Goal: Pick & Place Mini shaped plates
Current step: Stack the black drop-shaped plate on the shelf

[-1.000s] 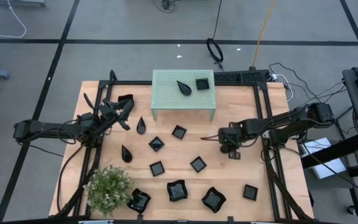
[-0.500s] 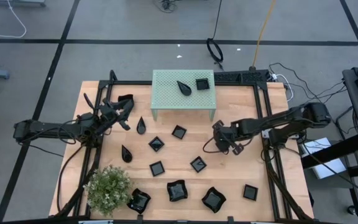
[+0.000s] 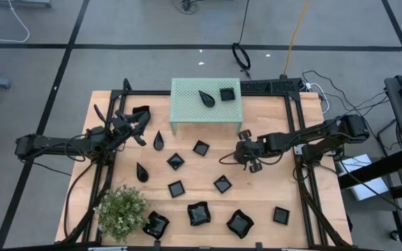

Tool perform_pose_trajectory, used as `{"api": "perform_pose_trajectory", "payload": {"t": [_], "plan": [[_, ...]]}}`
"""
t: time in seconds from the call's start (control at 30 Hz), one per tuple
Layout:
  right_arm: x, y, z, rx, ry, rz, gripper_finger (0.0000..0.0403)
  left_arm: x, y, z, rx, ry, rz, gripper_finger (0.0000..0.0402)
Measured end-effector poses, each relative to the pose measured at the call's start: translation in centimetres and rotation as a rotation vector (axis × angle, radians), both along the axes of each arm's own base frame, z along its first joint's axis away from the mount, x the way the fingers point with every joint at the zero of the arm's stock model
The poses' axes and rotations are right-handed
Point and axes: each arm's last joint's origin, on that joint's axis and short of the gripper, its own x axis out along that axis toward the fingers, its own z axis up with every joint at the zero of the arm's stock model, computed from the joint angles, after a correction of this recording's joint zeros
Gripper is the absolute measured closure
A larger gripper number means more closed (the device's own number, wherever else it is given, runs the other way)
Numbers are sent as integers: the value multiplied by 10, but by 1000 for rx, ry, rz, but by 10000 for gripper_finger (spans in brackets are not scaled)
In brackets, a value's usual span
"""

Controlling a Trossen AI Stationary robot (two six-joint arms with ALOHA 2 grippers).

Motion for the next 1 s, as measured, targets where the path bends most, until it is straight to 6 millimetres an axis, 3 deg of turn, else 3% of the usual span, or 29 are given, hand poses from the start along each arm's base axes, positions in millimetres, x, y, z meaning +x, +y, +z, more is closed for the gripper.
{"api": "perform_pose_trajectory", "payload": {"t": [0.23,0.47,0.53,0.8,1.0], "plan": [[7,1,10,170,-128,-355,323,0,0,0,0,0,0,229],[8,6,12,642,-203,-1080,310,0,0,0,0,1,0,229],[9,8,12,704,-219,-1204,309,0,0,0,0,1,0,229],[6,11,12,644,-308,-1342,275,0,0,0,0,1,0,229],[-7,5,-1,611,-301,-1623,231,0,0,0,0,0,0,229]]}}
